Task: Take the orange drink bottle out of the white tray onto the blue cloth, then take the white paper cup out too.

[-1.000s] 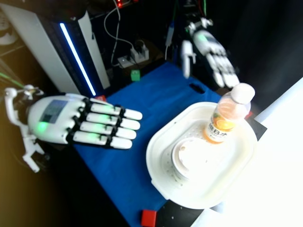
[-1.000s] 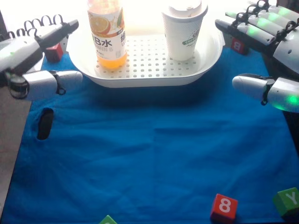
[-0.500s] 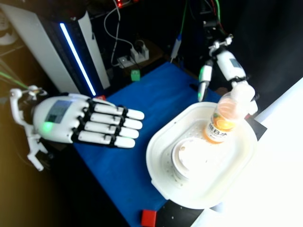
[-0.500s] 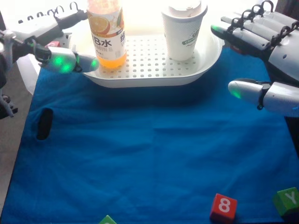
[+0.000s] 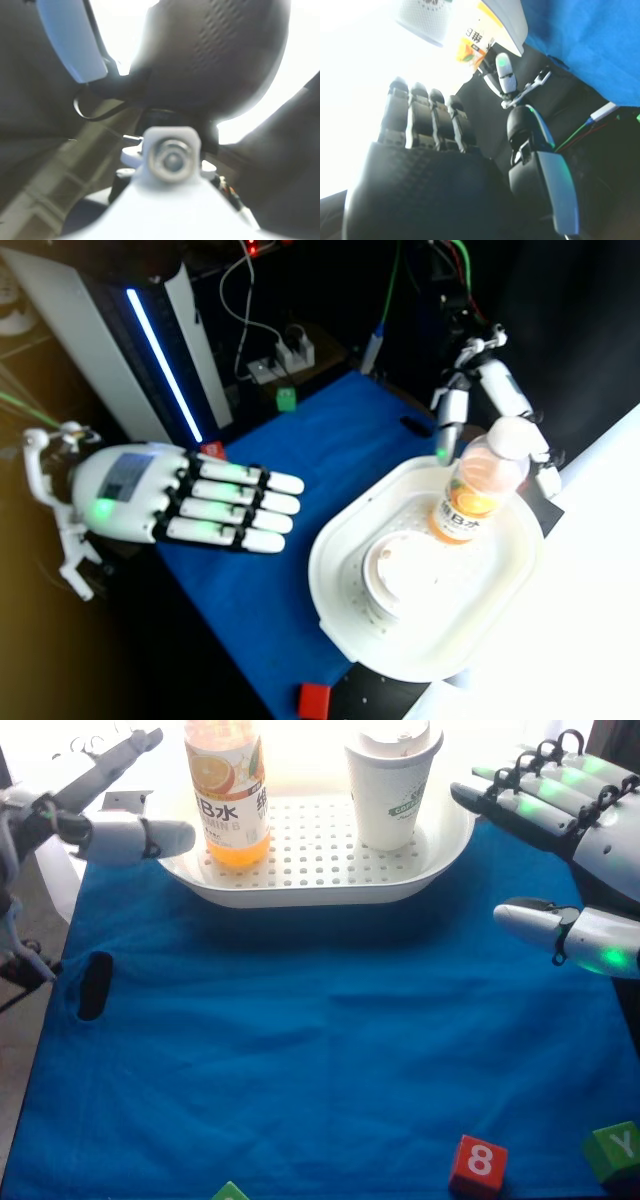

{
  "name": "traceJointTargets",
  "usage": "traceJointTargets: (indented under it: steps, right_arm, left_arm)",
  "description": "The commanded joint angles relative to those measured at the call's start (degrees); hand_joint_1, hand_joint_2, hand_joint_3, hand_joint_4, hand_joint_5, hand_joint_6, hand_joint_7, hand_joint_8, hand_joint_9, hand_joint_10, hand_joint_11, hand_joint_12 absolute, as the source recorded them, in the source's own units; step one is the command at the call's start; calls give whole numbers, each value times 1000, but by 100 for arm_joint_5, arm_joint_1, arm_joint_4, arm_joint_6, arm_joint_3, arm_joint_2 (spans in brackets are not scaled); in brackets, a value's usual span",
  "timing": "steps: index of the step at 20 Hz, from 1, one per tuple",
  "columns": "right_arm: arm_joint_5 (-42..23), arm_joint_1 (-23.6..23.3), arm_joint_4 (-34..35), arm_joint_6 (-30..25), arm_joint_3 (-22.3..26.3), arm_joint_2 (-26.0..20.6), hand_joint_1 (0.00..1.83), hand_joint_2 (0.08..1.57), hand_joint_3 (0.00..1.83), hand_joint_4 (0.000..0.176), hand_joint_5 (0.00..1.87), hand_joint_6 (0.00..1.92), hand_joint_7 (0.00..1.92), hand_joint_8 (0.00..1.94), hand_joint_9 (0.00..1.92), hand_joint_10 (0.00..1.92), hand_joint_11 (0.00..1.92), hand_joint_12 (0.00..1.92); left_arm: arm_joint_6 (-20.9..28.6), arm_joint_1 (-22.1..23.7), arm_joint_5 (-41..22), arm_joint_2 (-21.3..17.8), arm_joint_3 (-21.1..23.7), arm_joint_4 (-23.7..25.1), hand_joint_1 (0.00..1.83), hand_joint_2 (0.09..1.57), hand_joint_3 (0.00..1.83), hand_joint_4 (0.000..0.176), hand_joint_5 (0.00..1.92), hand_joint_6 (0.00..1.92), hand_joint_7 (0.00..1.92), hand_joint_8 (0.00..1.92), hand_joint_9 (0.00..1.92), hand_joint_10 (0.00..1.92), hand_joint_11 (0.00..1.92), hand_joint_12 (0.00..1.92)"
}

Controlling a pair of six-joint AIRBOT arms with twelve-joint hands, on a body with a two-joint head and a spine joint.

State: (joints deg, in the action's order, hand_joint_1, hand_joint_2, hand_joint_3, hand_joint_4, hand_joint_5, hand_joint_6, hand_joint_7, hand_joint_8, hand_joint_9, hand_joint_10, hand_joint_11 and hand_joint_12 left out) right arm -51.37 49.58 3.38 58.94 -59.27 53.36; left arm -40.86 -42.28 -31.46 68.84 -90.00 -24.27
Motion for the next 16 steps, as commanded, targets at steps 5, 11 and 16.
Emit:
traceJointTargets:
  steps: [5, 11, 16]
  right_arm:
    - [-719, -26, 17, 12, -5, 19, 324, 1368, 0, 0, 0, 0, 0, 0, 0, 0, 0, 0]
    - [-719, -14, 17, 12, -10, 47, 380, 1361, 1, 0, 0, 0, 0, 0, 0, 0, 0, 399]
    - [-719, 6, 18, 11, -10, 59, 470, 1344, 0, 0, 0, 0, 0, 0, 0, 0, 0, 290]
  left_arm:
    - [883, -181, -1461, 107, -107, -62, 707, 1020, 0, 176, 0, 0, 0, 0, 0, 0, 0, 0]
    - [1354, -57, -1916, 225, -114, 335, 847, 964, 0, 176, 0, 0, 0, 0, 0, 0, 0, 0]
    - [1369, 218, -1853, 274, -120, 688, 886, 912, 0, 176, 0, 0, 0, 0, 0, 0, 0, 0]
